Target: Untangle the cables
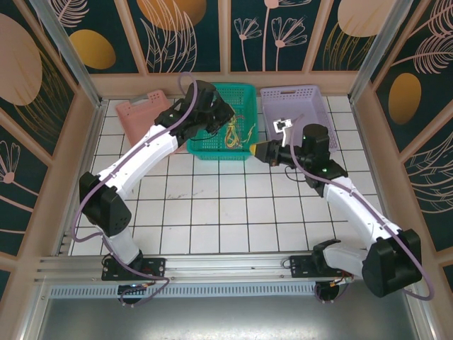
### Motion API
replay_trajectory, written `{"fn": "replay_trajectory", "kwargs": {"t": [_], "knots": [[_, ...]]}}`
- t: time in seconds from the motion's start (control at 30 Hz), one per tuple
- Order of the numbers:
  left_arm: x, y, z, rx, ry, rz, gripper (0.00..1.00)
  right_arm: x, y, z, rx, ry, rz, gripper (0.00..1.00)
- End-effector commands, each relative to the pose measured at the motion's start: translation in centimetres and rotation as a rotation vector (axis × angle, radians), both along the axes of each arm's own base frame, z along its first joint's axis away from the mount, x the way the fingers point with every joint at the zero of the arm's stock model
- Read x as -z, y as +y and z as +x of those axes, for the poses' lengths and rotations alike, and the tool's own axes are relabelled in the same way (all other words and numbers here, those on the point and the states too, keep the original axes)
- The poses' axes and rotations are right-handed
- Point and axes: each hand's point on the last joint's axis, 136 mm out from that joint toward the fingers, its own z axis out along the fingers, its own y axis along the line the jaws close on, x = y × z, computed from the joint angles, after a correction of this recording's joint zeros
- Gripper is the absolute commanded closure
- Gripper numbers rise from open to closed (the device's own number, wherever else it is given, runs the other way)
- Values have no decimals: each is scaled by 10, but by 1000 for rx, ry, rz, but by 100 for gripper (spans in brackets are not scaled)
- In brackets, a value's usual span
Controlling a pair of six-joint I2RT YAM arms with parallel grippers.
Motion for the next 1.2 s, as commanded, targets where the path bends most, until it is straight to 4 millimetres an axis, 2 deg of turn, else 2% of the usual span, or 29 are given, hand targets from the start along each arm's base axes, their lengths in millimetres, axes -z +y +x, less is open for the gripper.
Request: {"fn": "replay_trajectory", "kwargs": {"t": [0.0, 0.03, 0.1, 0.23, 0.33, 0.5, 0.67, 0.73, 0.8, 0.83, 0.93, 1.0, 1.1, 1.17], "knots": [[-10, 4, -6, -68, 55, -67, 100, -20, -14, 8, 228, -269, -241, 47], [-7, 4, -7, -92, 94, -86, 100, -25, -16, 8, 308, -346, -290, 39], [-3, 2, -9, -122, 156, -122, 100, -33, -16, 6, 395, -433, -318, 31], [-4, 1, -11, -169, 232, -178, 100, -34, -5, 17, 516, -519, -417, 23], [-5, 0, -14, -184, 274, -199, 100, -35, 11, 30, 560, -572, -467, 22], [-13, 1, -17, -200, 297, -232, 100, -21, 23, 51, 618, -602, -561, 21], [-10, -2, -24, -189, 335, -245, 100, -12, 12, 74, 767, -605, -684, 22], [-8, -1, -28, -191, 345, -246, 100, -7, 9, 80, 793, -601, -700, 27], [-7, 0, -31, -193, 351, -250, 100, -4, 11, 85, 788, -598, -704, 36], [-5, 0, -32, -195, 358, -251, 100, -2, 13, 86, 779, -598, -706, 44], [1, 1, -31, -203, 363, -248, 100, 3, 19, 87, 724, -581, -686, 80], [-2, 3, -30, -209, 348, -239, 100, 1, 20, 84, 684, -568, -652, 98], [-10, 9, -26, -218, 299, -205, 100, -6, 27, 71, 534, -528, -529, 100], [-18, 11, -20, -205, 241, -181, 100, -10, 35, 58, 375, -454, -416, 100]]}}
